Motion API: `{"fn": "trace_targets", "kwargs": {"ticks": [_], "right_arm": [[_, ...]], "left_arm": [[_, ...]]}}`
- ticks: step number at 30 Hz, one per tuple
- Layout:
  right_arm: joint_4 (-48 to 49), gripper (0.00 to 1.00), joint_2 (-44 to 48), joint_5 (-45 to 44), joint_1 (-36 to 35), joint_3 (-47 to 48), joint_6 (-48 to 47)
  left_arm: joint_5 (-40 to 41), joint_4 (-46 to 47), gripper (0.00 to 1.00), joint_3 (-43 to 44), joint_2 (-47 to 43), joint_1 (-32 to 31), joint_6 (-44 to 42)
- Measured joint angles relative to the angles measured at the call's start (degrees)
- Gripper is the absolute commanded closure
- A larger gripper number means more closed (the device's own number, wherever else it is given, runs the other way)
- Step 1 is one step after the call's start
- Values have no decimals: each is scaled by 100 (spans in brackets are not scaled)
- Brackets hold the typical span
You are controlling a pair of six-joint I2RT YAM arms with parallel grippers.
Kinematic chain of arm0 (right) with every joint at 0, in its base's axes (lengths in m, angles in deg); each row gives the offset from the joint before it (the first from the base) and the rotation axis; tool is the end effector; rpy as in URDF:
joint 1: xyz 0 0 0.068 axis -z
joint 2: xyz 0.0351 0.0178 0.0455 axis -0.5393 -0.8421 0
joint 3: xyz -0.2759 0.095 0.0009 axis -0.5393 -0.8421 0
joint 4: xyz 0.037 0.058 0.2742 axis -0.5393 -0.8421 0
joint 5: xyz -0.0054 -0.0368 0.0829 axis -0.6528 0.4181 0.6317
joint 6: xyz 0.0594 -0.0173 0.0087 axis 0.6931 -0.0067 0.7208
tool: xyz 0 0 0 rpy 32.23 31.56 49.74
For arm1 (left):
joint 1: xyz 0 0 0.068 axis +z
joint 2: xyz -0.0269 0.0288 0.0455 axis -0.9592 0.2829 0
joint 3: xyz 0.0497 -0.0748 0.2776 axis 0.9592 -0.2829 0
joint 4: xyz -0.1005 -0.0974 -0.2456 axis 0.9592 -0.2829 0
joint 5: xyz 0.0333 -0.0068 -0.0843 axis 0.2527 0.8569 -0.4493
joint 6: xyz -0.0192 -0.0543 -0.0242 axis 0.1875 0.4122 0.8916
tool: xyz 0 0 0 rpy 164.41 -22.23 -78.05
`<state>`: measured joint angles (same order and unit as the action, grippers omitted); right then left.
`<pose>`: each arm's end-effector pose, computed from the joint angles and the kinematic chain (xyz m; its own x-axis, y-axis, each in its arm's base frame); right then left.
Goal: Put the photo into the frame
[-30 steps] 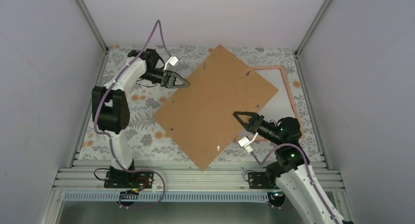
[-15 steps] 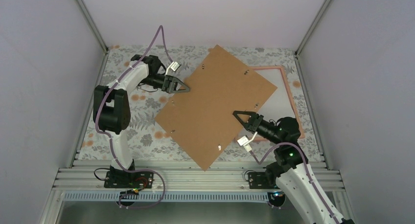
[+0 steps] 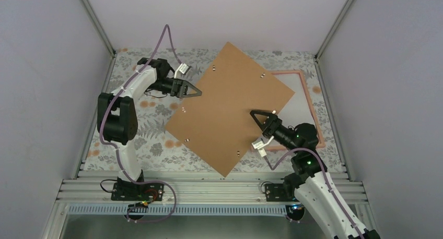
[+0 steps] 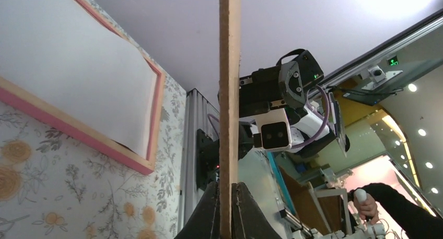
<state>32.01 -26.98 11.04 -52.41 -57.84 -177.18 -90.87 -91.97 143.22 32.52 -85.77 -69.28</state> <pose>0.1369 0.0764 0.2639 0.7471 -0.5616 0.3555 0.2653 -0.2384 -0.9342 0.3641 -0.1272 0.2758 -0.7921 0.2049 -0.5750 0.5703 -0.0874 -0.8168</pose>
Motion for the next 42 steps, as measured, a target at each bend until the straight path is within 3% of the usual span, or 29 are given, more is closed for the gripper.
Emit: {"fn": "trace_targets", "kwargs": {"ticks": [4, 11, 14, 17, 21, 23, 29, 37, 42], "right_arm": [[138, 0, -173, -562, 59, 0, 363], [26, 0, -181, -1488, 225, 4, 1259], [-168, 0, -374, -1849, 225, 101, 1862], [-481, 0, -837, -2175, 225, 485, 2614], [-957, 0, -1696, -2498, 308, 1484, 3923], [-1331, 0, -2260, -2524, 498, 2194, 4631], [-2911, 0, -4299, -2107, 1598, 4190, 6290], [-5025, 4, -6671, -741, 3696, 5764, 7324], [-5567, 4, -7632, -420, 4693, 6161, 7626]], "left_arm": [[31, -11, 98, 101, 7, 260, -13], [166, 181, 98, 815, 175, 1316, 81], [227, 481, 98, 883, 186, 1580, 518], [490, 1578, 98, 402, -90, 1657, 1679], [1226, 3674, 98, -1158, -1248, 1790, 3803], [1416, 4301, 98, -1399, -1644, 1893, 4516], [1659, 6255, 98, -1869, -2378, 2031, 5914], [1740, 7375, 98, -2658, -2741, 2009, 6811], [1744, 7661, 98, -2789, -2793, 2006, 7042]]}}
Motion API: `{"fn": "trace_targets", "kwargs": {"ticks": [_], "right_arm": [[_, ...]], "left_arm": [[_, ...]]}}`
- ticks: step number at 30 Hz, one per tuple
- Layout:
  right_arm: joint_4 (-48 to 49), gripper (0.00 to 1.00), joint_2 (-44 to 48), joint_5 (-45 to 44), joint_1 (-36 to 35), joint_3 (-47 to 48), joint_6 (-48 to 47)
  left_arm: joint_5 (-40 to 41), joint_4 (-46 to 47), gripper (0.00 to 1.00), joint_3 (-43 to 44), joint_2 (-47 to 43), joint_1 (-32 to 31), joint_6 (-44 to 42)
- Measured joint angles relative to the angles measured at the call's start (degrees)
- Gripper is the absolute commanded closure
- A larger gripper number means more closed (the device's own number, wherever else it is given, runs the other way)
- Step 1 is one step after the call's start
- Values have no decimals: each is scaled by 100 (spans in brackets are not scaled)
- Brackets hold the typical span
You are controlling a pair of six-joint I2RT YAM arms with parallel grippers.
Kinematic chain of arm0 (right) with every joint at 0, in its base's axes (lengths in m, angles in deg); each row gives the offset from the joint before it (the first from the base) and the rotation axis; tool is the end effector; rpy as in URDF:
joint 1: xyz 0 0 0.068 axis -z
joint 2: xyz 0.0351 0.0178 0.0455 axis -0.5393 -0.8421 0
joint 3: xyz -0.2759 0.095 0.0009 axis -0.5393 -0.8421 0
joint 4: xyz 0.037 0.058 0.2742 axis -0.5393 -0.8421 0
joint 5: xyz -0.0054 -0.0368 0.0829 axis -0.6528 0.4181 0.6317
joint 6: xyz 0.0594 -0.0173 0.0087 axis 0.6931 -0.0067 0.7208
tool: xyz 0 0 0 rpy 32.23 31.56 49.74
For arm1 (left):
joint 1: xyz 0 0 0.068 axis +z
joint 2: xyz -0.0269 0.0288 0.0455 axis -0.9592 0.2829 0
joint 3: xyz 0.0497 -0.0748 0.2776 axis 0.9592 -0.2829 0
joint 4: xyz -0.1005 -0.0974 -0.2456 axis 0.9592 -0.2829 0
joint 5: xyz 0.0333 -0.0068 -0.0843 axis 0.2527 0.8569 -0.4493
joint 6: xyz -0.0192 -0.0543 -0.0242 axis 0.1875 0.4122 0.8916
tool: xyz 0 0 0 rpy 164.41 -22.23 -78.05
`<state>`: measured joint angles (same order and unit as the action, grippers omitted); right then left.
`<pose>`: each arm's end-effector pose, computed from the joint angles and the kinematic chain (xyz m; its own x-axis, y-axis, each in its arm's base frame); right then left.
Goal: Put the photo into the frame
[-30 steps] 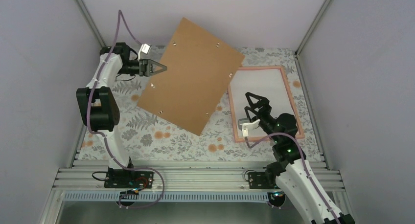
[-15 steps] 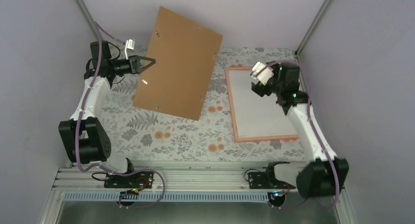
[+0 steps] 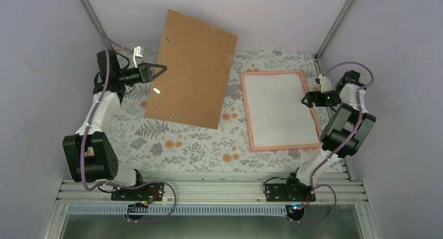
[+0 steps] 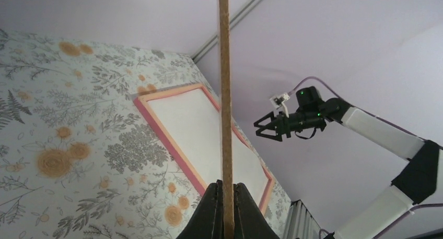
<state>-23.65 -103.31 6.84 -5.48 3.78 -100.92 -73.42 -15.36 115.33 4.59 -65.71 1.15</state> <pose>0.3588 -0.1586 0.2336 -0.8480 -0.1408 -0.5109 -0.2723 0.9428 0.1921 0.3447 0.0026 0.3349 -0.6957 -0.2560 -0.6712 0.5623 0.3874 -0.7306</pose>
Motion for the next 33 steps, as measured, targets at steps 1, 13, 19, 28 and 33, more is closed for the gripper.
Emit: {"fn": "trace_targets", "kwargs": {"ticks": [1, 13, 19, 28, 33], "right_arm": [[-63, 4, -129, -4, 149, 35, 37], [-267, 2, -1515, 122, 713, 651, 448], [-240, 8, -1805, 452, 704, 758, 673], [13, 9, -1764, 1213, 352, 404, 990], [267, 9, -1532, 1829, -68, -192, 1353]], "left_arm": [[-2, 44, 98, 0, 0, 0, 24], [-2, 417, 98, -133, 0, 2, 249], [2, 503, 98, -173, -7, 13, 315], [17, 813, 98, -387, -35, 306, 640], [98, 874, 98, -522, -35, 479, 728]]}}
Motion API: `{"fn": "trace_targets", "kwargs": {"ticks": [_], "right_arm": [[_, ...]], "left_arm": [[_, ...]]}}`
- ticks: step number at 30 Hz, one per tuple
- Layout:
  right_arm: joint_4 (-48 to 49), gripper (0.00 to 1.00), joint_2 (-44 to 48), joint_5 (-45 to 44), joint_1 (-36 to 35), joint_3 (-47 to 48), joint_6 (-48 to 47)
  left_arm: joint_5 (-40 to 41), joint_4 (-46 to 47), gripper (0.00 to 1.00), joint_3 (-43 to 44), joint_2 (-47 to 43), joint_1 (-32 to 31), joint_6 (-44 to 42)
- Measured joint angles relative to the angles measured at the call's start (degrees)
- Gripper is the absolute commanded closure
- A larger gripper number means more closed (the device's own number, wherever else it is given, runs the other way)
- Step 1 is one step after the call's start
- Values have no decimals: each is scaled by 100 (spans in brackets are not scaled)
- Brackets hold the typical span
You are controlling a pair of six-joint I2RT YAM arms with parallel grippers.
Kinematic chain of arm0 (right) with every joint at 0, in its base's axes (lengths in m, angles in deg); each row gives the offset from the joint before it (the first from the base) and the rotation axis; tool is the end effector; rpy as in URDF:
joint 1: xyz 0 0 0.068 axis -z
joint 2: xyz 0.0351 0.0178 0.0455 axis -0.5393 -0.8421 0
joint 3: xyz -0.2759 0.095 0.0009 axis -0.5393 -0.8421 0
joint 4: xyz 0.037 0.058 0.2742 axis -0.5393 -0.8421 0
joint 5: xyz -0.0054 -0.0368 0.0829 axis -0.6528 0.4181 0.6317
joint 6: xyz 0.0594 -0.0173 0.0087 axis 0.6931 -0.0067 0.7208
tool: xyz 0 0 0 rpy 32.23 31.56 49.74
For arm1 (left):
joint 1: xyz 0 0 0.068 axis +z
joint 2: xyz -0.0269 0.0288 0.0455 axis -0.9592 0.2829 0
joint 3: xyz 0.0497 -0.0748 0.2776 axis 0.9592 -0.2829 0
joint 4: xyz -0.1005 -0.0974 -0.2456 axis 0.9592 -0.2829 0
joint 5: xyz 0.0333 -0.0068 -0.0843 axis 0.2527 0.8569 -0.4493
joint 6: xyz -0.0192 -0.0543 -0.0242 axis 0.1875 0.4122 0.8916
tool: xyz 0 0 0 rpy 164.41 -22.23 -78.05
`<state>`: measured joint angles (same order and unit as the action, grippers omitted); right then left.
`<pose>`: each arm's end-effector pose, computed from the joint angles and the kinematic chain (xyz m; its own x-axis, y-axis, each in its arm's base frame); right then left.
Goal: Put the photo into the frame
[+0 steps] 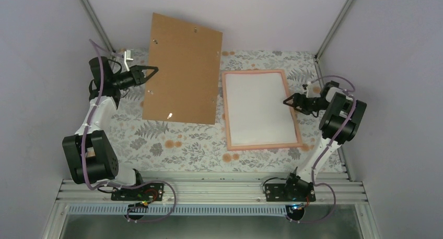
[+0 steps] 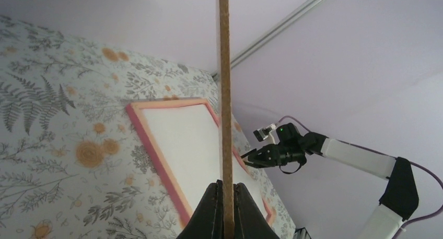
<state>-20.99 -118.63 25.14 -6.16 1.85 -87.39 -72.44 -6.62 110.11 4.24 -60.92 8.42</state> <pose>0.3799 -0.1505 0.1321 -0.9300 0.1751 -0.3232 -0.0856 0.7520 0.6536 0.3410 0.0312 0.3172 -0.6886 -0.3648 -0.6268 0.4834 0.4134 -0.7716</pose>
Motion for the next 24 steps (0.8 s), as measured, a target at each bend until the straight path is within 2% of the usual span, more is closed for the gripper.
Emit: {"fn": "trace_targets", "kwargs": {"ticks": [8, 14, 19, 24], "right_arm": [[413, 5, 389, 1054, -1054, -1069, 693], [448, 7, 413, 1294, -1521, -1185, 999], [597, 9, 564, 1325, -1475, -1320, 1128], [785, 13, 977, 1364, -1478, -1486, 1174]], "left_arm": [[9, 321, 98, -417, 0, 24, 289], [136, 1357, 98, -1443, -149, -50, 1298], [411, 2269, 98, -2339, -455, -584, 2297], [511, 2625, 98, -2507, -498, -1399, 2643]]}}
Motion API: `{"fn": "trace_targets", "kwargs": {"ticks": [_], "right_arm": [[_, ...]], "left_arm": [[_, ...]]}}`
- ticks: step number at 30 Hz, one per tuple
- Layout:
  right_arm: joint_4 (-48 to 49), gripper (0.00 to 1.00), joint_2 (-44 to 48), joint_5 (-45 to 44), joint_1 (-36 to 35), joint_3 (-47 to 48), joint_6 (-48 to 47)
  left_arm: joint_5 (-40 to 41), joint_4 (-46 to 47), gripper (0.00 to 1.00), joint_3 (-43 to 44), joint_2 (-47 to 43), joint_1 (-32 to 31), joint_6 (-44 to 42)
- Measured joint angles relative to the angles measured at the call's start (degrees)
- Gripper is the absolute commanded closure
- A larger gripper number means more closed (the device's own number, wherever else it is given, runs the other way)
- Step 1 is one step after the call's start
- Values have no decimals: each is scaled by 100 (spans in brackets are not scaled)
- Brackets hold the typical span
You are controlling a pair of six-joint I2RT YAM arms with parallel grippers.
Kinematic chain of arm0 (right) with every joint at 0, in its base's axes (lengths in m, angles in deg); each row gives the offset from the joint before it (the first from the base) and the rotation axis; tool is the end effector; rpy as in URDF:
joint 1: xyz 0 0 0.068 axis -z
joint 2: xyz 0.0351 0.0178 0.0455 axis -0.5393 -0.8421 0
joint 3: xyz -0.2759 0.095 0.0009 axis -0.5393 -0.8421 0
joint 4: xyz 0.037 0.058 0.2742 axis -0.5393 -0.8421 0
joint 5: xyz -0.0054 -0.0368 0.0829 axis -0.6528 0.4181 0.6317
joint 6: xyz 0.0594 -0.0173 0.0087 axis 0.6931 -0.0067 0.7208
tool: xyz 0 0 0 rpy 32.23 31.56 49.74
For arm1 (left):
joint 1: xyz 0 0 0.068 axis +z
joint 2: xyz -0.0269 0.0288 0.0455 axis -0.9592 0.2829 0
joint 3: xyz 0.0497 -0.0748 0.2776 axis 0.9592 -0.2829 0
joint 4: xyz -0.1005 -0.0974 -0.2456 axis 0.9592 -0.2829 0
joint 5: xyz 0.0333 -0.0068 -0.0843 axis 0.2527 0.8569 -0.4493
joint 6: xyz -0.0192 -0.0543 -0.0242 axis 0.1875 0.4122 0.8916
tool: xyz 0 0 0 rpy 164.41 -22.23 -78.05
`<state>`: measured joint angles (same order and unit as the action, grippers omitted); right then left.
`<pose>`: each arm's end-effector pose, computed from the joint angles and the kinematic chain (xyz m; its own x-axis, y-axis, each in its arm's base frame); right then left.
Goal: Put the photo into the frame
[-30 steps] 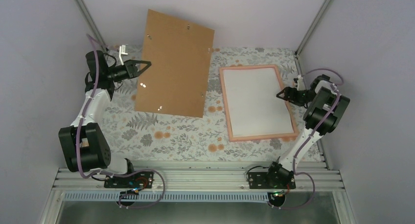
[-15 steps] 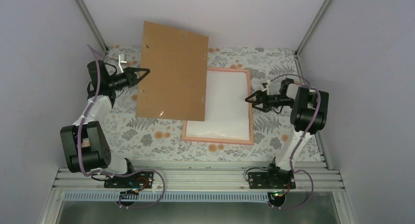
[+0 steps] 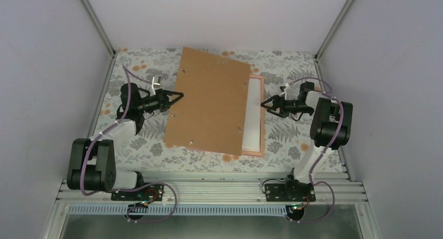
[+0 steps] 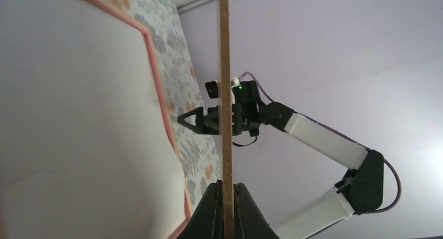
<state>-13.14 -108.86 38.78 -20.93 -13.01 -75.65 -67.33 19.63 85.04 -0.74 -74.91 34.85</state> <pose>0.3563 -0.0316 0.1399 -0.9607 0.1083 -0.2554 -0.1616 0.5300 0.8324 0.2869 -0.0493 0.2321 -0.8727 -0.3672 -0.3218 0.2598 0.2086 -0.9428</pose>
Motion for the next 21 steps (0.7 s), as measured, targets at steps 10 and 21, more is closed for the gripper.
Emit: {"fn": "trace_targets", "kwargs": {"ticks": [10, 21], "right_arm": [[111, 22, 96, -22, 87, -149, 57], [-28, 24, 92, -68, 339, -96, 9]], "left_arm": [[935, 1213, 98, -273, 498, -640, 765], [1263, 1648, 98, -61, 1805, -1172, 874]]}}
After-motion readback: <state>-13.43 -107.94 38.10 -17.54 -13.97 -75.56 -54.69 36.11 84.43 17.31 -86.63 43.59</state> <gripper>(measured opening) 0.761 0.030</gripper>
